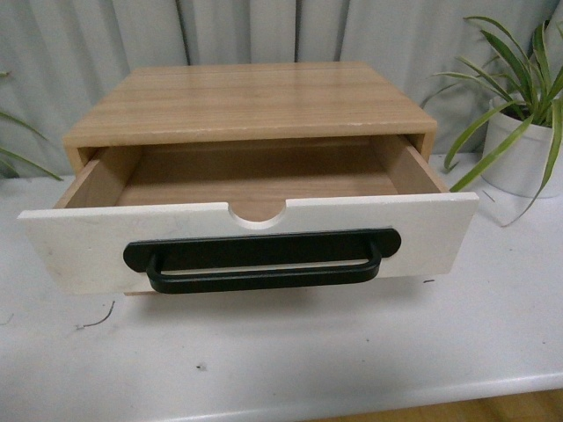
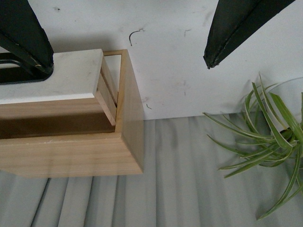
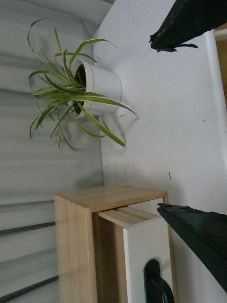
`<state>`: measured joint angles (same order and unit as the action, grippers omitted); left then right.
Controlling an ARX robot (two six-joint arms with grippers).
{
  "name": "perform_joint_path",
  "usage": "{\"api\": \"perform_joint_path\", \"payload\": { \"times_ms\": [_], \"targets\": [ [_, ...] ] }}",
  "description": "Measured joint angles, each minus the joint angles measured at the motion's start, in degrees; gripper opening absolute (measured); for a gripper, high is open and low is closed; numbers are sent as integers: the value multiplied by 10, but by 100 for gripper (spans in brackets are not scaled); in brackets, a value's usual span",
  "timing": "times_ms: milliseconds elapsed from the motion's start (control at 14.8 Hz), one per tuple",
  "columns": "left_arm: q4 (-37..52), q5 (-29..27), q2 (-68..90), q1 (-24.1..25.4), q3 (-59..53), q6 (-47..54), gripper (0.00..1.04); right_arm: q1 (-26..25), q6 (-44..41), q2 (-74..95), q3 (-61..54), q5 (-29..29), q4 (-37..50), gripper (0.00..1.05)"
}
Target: Close drawer sideways
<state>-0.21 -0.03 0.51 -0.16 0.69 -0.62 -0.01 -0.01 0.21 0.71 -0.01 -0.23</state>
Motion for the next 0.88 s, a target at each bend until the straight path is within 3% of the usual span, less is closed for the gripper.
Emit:
{"api": "perform_joint_path", "payload": {
  "times_ms": [881],
  "targets": [
    [0,0,0,0,0,0,98,0,0,0,0,0,0,98]
  ]
}}
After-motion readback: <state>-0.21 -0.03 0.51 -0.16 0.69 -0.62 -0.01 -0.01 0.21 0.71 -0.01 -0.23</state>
